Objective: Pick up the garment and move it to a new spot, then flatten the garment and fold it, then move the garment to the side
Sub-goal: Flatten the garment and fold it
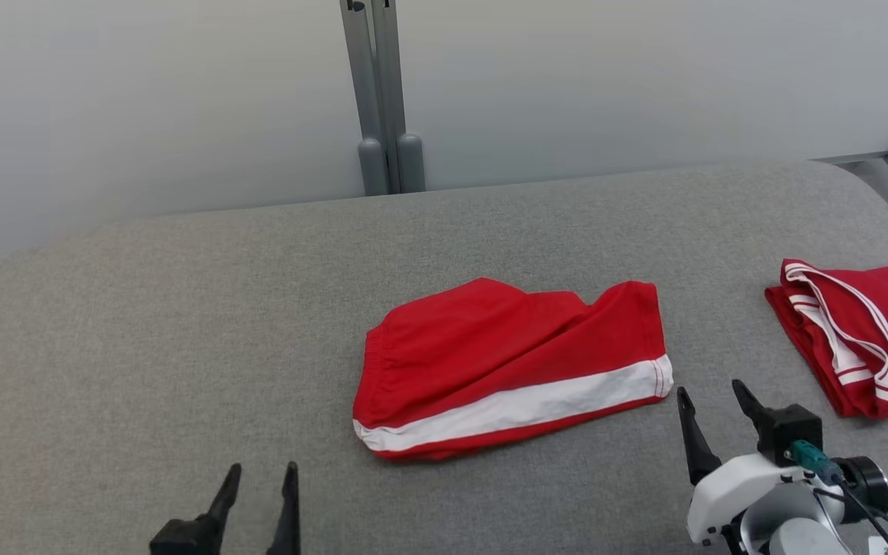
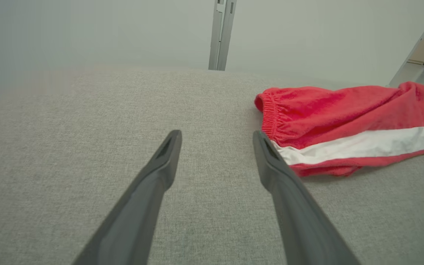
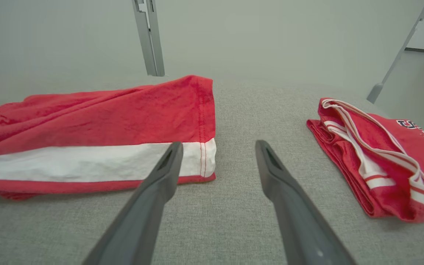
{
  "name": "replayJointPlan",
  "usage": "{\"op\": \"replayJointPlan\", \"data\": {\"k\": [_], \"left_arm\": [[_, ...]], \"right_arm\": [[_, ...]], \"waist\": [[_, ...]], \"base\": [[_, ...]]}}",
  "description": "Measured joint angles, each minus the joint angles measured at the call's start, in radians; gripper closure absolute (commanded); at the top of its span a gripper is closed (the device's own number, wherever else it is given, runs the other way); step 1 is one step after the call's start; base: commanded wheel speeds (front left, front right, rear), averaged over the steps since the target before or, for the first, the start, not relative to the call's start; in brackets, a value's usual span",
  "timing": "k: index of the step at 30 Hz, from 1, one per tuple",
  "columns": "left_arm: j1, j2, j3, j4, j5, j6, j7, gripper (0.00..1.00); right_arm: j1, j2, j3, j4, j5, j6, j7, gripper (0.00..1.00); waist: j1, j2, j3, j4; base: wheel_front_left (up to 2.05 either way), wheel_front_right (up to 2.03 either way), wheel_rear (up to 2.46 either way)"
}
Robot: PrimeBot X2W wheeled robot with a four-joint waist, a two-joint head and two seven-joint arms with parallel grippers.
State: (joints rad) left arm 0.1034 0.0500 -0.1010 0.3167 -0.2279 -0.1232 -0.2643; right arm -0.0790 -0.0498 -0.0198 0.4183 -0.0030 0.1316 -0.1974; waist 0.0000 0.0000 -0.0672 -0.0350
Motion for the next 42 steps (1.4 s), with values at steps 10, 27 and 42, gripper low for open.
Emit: {"op": "replayJointPlan", "data": {"k": [10, 27, 42], "left_arm": [[-0.198, -0.002, -0.194, 0.250, -0.035, -0.004, 0.000, 0.00], [-0.352, -0.002, -0.282, 0.421, -0.133, -0.005, 0.000, 0.00], [-0.394, -0.002, -0.312, 0.473, -0.204, -0.005, 0.000, 0.00]], "right_arm": [[-0.231, -0.001, 0.000, 0.254, -0.018, 0.000, 0.086, 0.00], [-0.397, 0.000, 0.114, 0.501, 0.108, 0.000, 0.084, 0.00], [-0.444, -0.003, 0.231, 0.559, 0.217, 0.000, 0.046, 0.00]], "waist": [[0.0000, 0.0000, 0.064, -0.001], [0.0000, 0.0000, 0.139, -0.004], [0.0000, 0.0000, 0.143, -0.009]], "base": [[0.00, 0.00, 0.00], [0.00, 0.00, 0.00], [0.00, 0.00, 0.00]]}}
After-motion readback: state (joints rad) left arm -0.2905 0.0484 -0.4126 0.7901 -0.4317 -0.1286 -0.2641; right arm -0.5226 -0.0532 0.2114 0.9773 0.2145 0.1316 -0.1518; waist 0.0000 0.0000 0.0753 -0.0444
